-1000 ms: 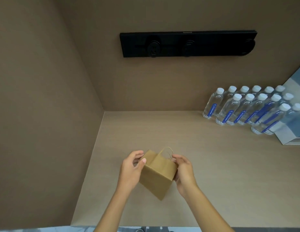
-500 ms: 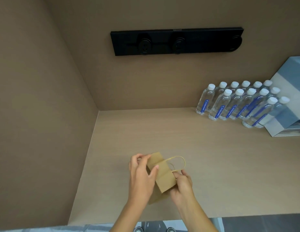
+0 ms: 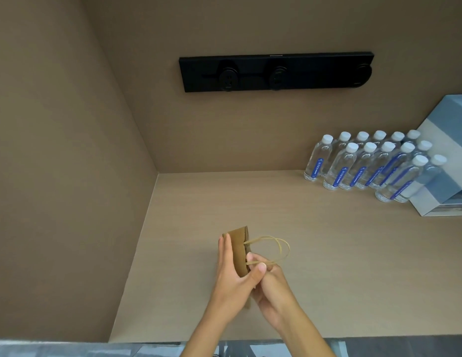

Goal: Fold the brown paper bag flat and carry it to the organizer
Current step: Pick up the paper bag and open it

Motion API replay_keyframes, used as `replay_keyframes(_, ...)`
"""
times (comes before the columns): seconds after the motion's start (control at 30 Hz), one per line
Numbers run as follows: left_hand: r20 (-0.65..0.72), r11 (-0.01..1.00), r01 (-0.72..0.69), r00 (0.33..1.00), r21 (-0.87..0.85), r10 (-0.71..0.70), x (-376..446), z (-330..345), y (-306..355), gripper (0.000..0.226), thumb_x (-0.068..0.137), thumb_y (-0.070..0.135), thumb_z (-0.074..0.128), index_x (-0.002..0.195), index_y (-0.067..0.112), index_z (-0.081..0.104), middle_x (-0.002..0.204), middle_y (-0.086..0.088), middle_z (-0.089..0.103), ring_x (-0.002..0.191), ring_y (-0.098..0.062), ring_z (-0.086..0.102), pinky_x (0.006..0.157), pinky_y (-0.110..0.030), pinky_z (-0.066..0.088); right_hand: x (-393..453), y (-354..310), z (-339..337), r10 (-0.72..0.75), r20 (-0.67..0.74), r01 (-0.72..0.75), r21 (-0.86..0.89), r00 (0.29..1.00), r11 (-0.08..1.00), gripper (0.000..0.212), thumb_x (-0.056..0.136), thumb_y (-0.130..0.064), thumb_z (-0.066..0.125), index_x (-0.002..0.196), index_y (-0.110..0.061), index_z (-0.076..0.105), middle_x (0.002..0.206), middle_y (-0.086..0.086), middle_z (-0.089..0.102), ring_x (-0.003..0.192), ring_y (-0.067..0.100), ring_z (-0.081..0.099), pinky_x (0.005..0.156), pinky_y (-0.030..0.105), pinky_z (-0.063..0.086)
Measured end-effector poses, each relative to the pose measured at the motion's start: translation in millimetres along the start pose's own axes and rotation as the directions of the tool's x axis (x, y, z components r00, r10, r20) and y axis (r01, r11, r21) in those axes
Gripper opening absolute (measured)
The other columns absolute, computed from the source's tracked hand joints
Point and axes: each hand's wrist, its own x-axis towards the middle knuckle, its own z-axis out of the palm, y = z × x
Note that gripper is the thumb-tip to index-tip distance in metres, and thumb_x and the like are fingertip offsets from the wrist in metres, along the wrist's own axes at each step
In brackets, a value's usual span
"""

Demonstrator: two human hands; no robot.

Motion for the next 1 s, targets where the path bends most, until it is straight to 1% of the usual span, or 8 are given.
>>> replay_keyframes(0.1, 0.014, 0.985, 0.073, 0.997, -0.159, -0.071, -1, -6, -1, 0.099, 0.073, 0.049, 0.071, 0.152, 0.041, 0.012, 0.161, 0.012, 0.023, 0.142, -0.004, 0.031, 0.117, -0.034, 0.03, -4, 4, 1, -0.019, 0.002, 0.019, 0.038, 1.0, 0.999, 0.02, 0.092, -0.019, 0.058, 0.101, -0.005, 0.069, 0.071, 0.005, 0.067, 0.059, 0.014, 0.061, 0.053, 0.025, 0.05)
replay_keyframes(0.2, -0.006, 0.939, 0.092, 0.995, -0.333, -0.1, -1, -11, -8, 0.068, 0.088, 0.019, 0.062, 0.144, 0.042, 0.031, 0.141, 0.02, 0.054, 0.115, 0.011, 0.056, 0.097, -0.024, 0.048, -4, 6, -3, -0.03, 0.019, 0.028, 0.085, 0.999, 0.996, 0.031, 0.099, -0.016, 0.047, 0.11, 0.002, 0.07, 0.102, 0.022, 0.075, 0.086, 0.027, 0.074, 0.064, 0.034, 0.057)
replay_keyframes(0.3, 0.036, 0.88, 0.091, 0.996, -0.466, -0.083, -2, -25, -13, 0.067, 0.091, 0.015, 0.063, 0.149, 0.027, 0.032, 0.148, 0.012, 0.046, 0.112, 0.017, 0.054, 0.084, -0.011, 0.05, -4, 5, -7, -0.065, 0.016, 0.063, 0.082, 0.998, 0.995, 0.037, 0.1, -0.024, 0.044, 0.113, -0.001, 0.07, 0.112, 0.025, 0.071, 0.1, 0.034, 0.069, 0.076, 0.04, 0.058)
replay_keyframes(0.53, 0.302, 0.945, 0.066, 0.953, -0.321, 0.036, -7, -58, -12, 0.093, 0.076, 0.022, 0.081, 0.151, 0.03, 0.027, 0.148, 0.015, 0.041, 0.131, 0.005, 0.045, 0.094, -0.015, 0.045, 0, 6, -7, -0.094, -0.039, 0.093, -0.041, 0.995, 0.995, 0.04, 0.101, -0.026, 0.043, 0.104, 0.0, 0.074, 0.104, 0.026, 0.073, 0.091, 0.034, 0.071, 0.072, 0.039, 0.058)
replay_keyframes(0.7, 0.28, 0.943, 0.051, 0.959, -0.33, 0.046, -3, -58, -4, 0.056, 0.092, 0.016, 0.061, 0.143, 0.028, 0.044, 0.139, 0.0, 0.06, 0.126, -0.01, 0.056, 0.099, -0.025, 0.048, 0, 7, -2, -0.138, -0.06, 0.123, -0.209, 0.989, 0.97, 0.028, 0.098, -0.024, 0.052, 0.098, -0.007, 0.075, 0.096, 0.02, 0.077, 0.087, 0.031, 0.073, 0.076, 0.045, 0.059)
replay_keyframes(0.83, 0.018, 0.968, 0.134, 0.991, -0.21, -0.133, 2, -43, 2, 0.036, 0.093, 0.017, 0.052, 0.096, 0.048, 0.071, 0.087, 0.015, 0.077, 0.084, -0.004, 0.07, 0.072, -0.02, 0.053, -2, 9, 8, -0.189, -0.14, 0.118, -0.404, 0.972, 0.907, 0.019, 0.091, -0.018, 0.063, 0.076, -0.014, 0.075, 0.065, 0.008, 0.072, 0.049, 0.013, 0.063, 0.042, 0.023, 0.048)
replay_keyframes(0.9, -0.163, 0.972, 0.172, 0.967, -0.16, -0.198, 6, -40, 2, 0.022, 0.086, 0.015, 0.059, 0.072, 0.026, 0.071, 0.054, 0.007, 0.064, 0.056, -0.018, 0.058, 0.057, -0.027, 0.044, -3, 8, 11, -0.205, -0.141, 0.117, -0.47, 0.969, 0.875, 0.036, 0.089, -0.016, 0.064, 0.054, -0.024, 0.069, 0.049, -0.005, 0.061, 0.037, 0.006, 0.052, 0.036, 0.018, 0.04)
replay_keyframes(1.0, -0.271, 0.977, 0.211, 0.941, 0.003, -0.203, 10, -43, 3, 0.029, 0.073, 0.026, 0.066, 0.064, 0.0, 0.056, 0.05, -0.005, 0.048, 0.052, -0.023, 0.04, 0.057, -0.032, 0.036, -2, 1, 8, -0.303, -0.172, 0.145, -0.598, 0.937, 0.788, 0.045, 0.085, -0.015, 0.066, 0.043, -0.017, 0.051, 0.039, -0.01, 0.044, 0.037, 0.008, 0.04, 0.044, 0.02, 0.034)
